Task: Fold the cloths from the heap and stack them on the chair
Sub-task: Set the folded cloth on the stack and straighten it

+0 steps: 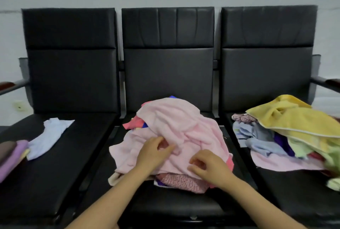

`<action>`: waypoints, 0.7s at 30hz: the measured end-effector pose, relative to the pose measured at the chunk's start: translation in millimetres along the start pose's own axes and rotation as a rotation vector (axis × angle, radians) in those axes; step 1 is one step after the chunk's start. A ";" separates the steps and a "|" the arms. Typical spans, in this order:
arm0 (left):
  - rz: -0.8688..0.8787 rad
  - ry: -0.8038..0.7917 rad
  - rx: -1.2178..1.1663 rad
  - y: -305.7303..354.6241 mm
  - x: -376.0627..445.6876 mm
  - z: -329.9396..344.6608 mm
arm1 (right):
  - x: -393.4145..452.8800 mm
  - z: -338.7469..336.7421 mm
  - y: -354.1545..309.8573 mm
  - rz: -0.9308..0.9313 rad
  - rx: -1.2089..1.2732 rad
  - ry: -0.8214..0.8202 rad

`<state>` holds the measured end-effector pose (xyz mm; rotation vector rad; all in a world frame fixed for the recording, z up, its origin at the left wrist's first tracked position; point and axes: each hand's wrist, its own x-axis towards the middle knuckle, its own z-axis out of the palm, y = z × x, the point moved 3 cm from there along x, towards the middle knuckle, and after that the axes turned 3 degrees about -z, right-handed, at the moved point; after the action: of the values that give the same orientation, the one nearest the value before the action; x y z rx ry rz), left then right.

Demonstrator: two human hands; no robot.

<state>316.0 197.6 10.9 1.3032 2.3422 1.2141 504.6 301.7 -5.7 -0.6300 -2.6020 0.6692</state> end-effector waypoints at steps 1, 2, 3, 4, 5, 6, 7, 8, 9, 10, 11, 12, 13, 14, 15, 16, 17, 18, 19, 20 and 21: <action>0.048 0.010 0.005 3.9 -0.2 1.2 | 0.0 5.4 -4.4 -0.032 -0.042 -0.035; 0.080 0.012 0.012 9.2 -1.2 2.0 | 0.3 8.5 -6.2 -0.042 -0.059 -0.046; 0.110 0.019 0.009 11.0 -0.1 4.0 | 1.0 9.0 -5.8 -0.034 -0.056 -0.037; 0.109 0.022 0.005 11.7 0.2 5.5 | 1.0 8.9 -4.3 -0.018 -0.046 -0.017; 0.101 0.036 -0.004 11.9 1.3 7.4 | 1.3 8.3 -2.0 0.003 -0.031 0.005; 0.075 0.050 -0.012 13.1 2.3 8.7 | 2.3 6.3 -0.7 0.018 -0.012 0.020; 0.069 0.061 -0.031 12.6 3.8 11.6 | 2.7 5.2 0.4 0.029 0.016 0.027; 0.059 0.063 -0.049 15.3 3.5 12.0 | 3.5 3.8 -0.1 0.035 0.043 0.024; 0.057 0.069 -0.077 15.4 4.7 13.2 | 4.3 3.5 -0.8 0.039 0.070 0.024; 0.040 0.073 -0.105 16.7 3.7 12.5 | 5.1 3.6 -1.2 0.049 0.096 0.028; 0.031 0.077 -0.147 12.7 5.2 13.8 | 5.9 4.0 -0.7 0.064 0.126 0.040; 0.008 0.076 -0.190 10.0 5.2 13.2 | 7.0 4.1 -0.2 0.084 0.163 0.055; -0.012 0.060 -0.224 4.4 7.2 15.4 | 7.9 4.6 1.4 0.104 0.211 0.077; -0.027 0.042 -0.234 3.5 7.0 15.8 | 8.8 5.0 2.8 0.127 0.257 0.096; -0.021 0.041 -0.241 2.9 8.5 16.2 | 10.3 5.4 4.7 0.148 0.300 0.119; -0.017 0.045 -0.233 4.8 7.4 14.9 | 11.4 5.7 6.3 0.174 0.328 0.139; -0.006 0.043 -0.232 3.2 8.4 15.8 | 13.1 6.5 7.5 0.191 0.356 0.164; -0.012 0.041 -0.233 4.2 7.0 15.4 | 14.3 6.4 6.7 0.207 0.367 0.179; -0.029 0.047 -0.261 -0.5 9.0 17.9 | 15.8 7.9 7.5 0.216 0.382 0.196; -0.055 0.058 -0.291 -2.9 9.7 17.3 | 16.8 8.4 6.5 0.220 0.387 0.202; -0.089 0.083 -0.354 -5.9 13.6 16.8 | 18.7 9.7 5.8 0.221 0.398 0.206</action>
<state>313.0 216.1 -1.5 1.0386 2.0831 1.5900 486.6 312.3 -12.1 -0.8122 -2.1439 1.0928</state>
